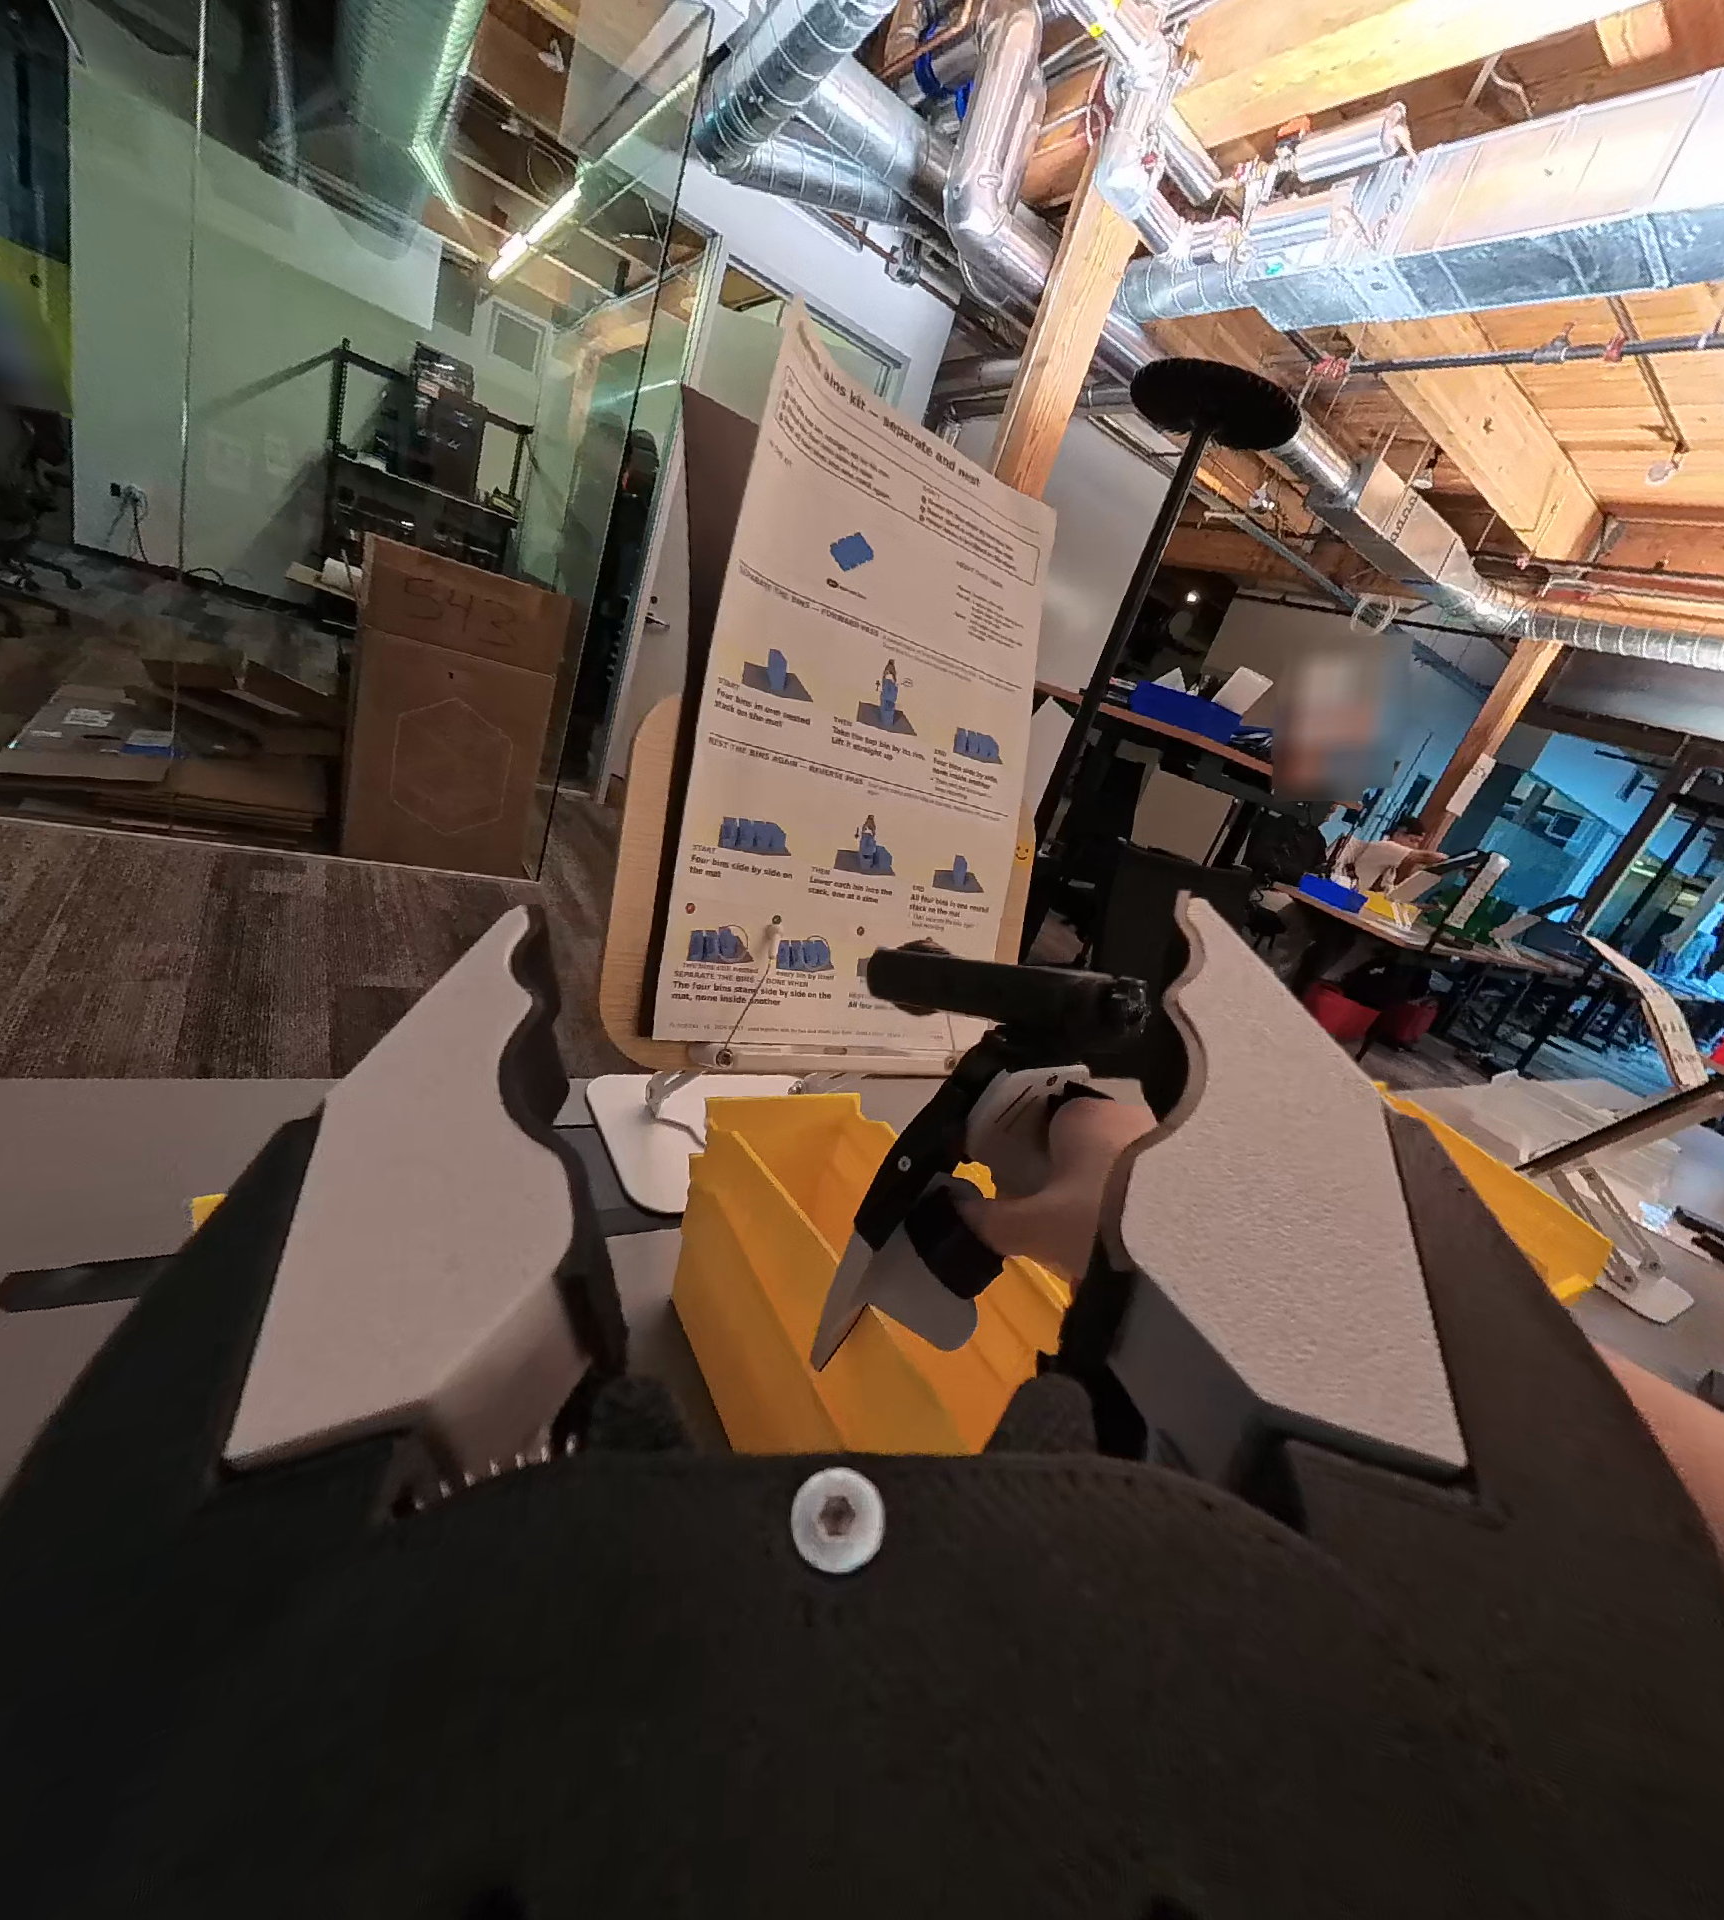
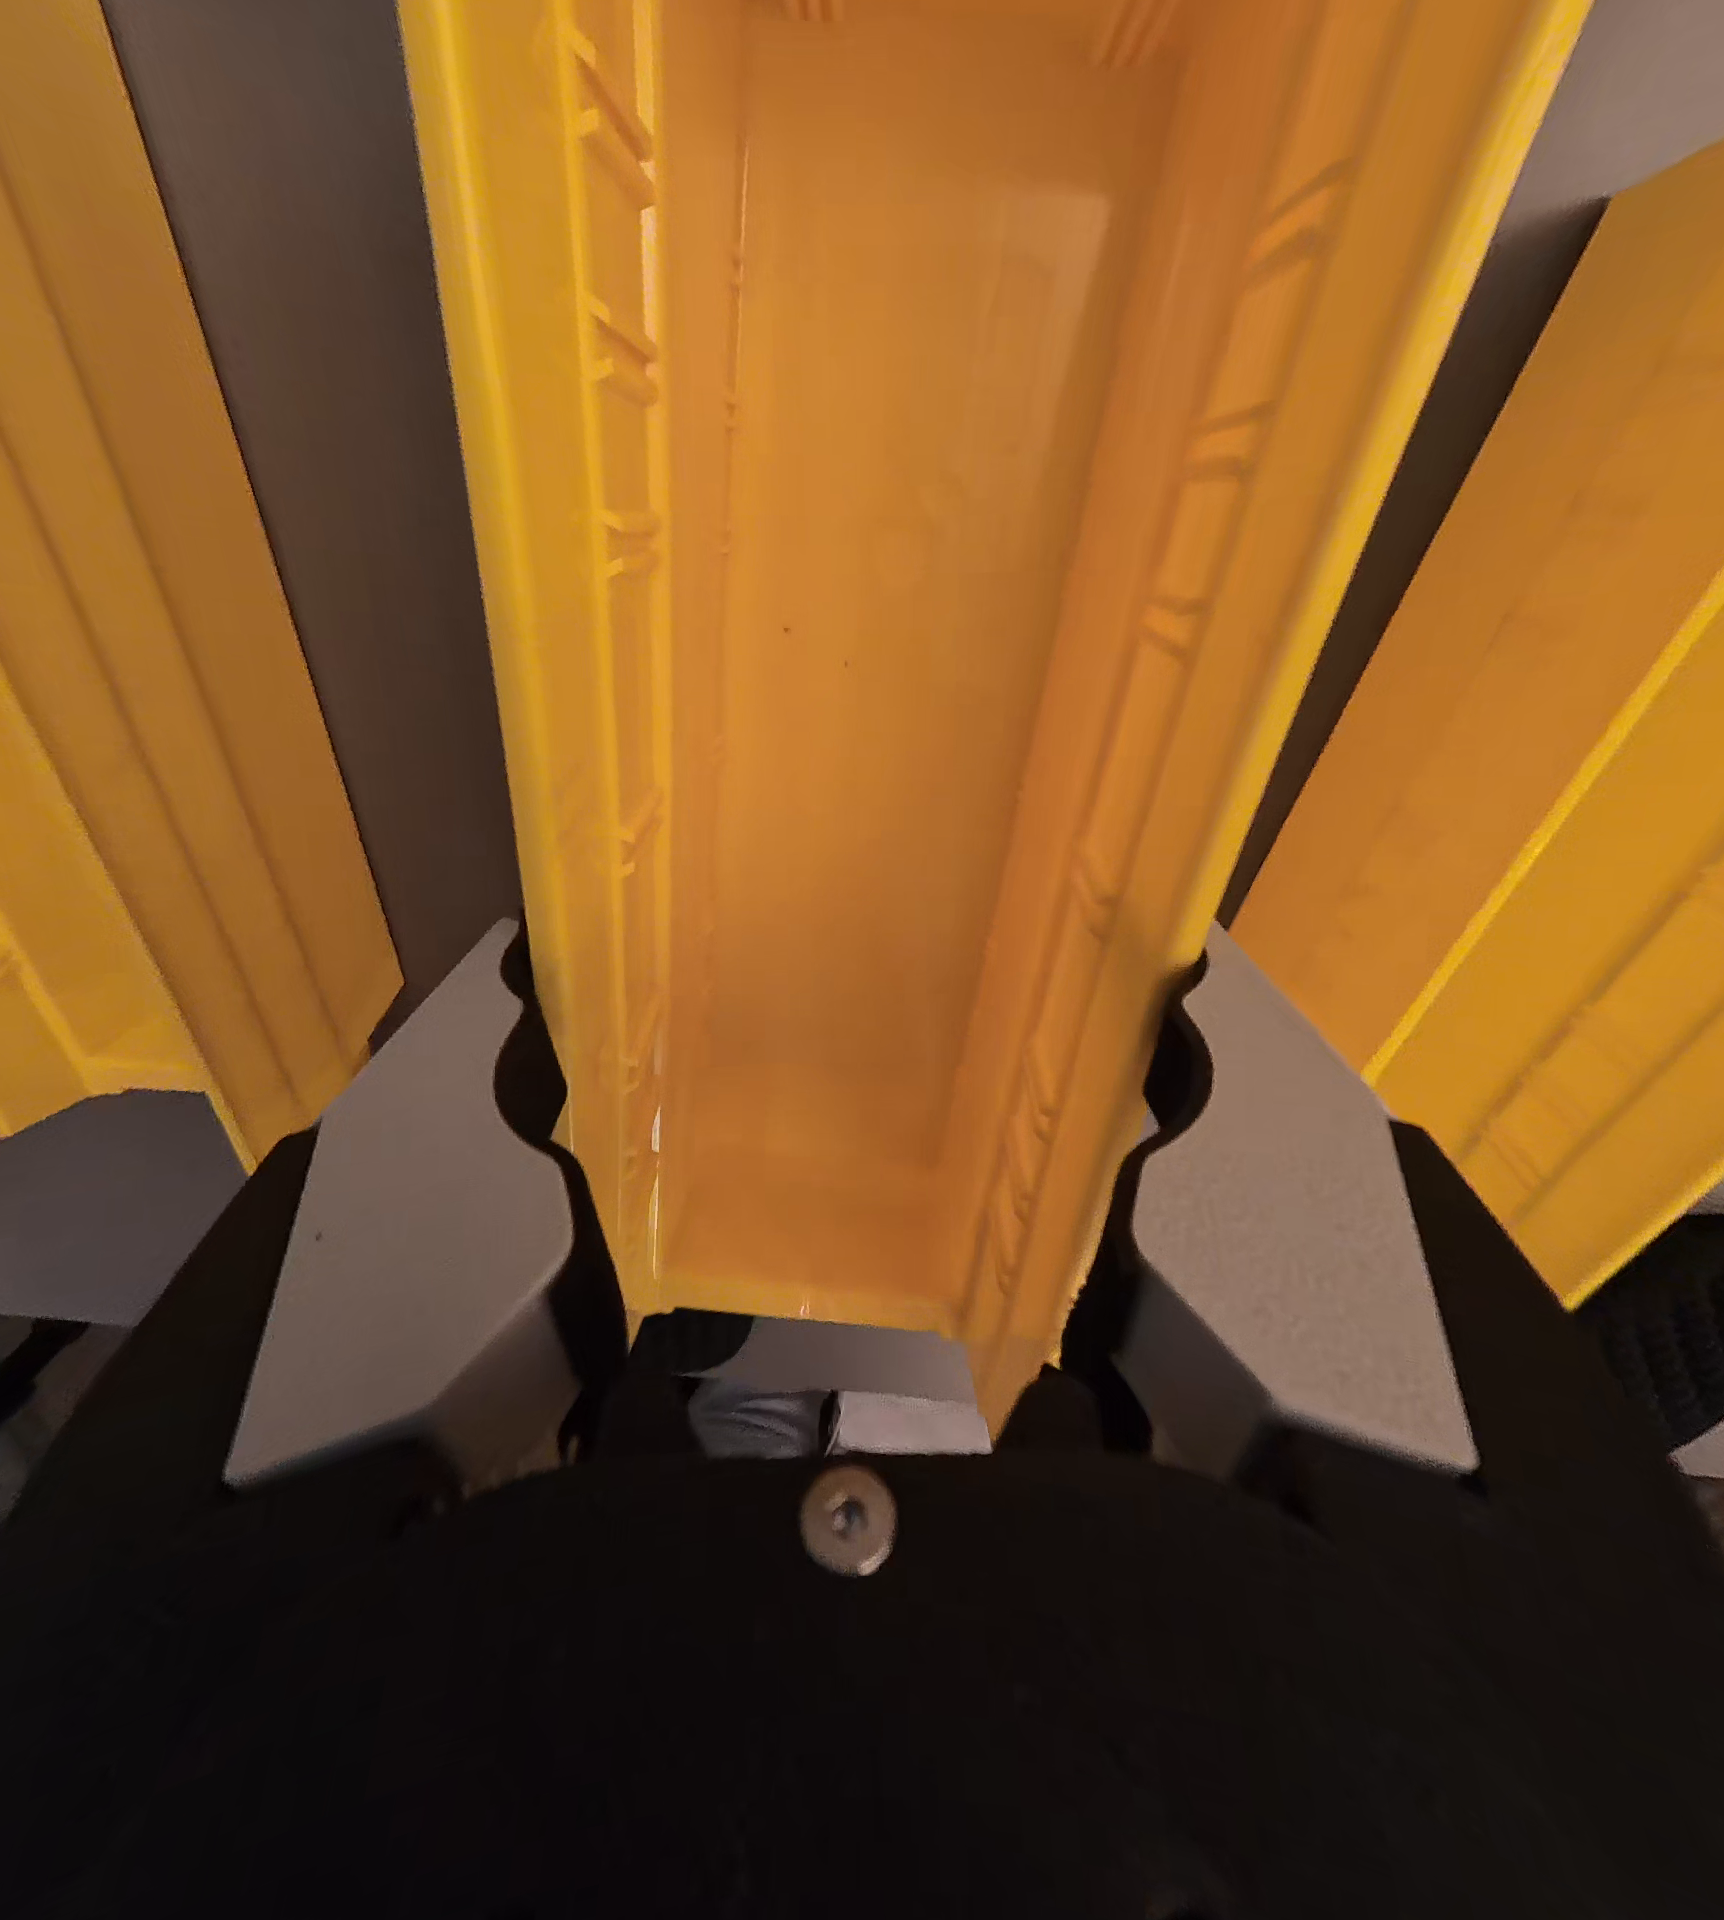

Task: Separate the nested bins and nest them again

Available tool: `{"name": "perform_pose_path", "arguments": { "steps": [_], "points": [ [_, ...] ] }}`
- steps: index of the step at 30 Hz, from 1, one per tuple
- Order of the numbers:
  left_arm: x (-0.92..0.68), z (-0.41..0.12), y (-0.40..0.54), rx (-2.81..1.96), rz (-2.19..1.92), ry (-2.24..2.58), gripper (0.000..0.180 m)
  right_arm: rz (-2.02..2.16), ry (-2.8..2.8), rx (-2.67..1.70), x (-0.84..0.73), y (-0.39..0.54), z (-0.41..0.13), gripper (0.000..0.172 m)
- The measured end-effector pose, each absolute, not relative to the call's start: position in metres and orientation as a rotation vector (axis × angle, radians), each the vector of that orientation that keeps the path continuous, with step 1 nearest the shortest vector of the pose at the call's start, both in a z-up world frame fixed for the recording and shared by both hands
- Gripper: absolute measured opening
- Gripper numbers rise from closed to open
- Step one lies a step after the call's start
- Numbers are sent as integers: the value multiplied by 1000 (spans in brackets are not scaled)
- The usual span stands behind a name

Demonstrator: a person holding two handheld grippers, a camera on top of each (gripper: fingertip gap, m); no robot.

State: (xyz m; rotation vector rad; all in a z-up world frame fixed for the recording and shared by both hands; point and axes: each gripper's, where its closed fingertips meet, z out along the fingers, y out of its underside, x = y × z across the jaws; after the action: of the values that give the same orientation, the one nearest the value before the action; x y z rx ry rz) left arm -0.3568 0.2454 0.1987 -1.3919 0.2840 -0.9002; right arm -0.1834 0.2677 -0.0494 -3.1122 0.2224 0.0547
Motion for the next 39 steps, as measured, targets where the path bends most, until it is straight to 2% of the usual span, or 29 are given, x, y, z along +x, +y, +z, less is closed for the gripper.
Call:
{"name": "perform_pose_path", "arguments": {
  "steps": [13,22,29,39],
  "points": [
    [-357,202,241,-1368,-972,284,114,164,237,-3037,-150,258,52,115],
    [-351,202,239,-1372,-974,299,114,229,352,-2979,-43,227,81,114],
    [-338,205,232,-1375,-965,336,114,137,516,-2952,69,188,52,114],
    [-309,213,214,-1360,-944,428,114,81,483,-2958,154,163,-44,114]
  ]
}}
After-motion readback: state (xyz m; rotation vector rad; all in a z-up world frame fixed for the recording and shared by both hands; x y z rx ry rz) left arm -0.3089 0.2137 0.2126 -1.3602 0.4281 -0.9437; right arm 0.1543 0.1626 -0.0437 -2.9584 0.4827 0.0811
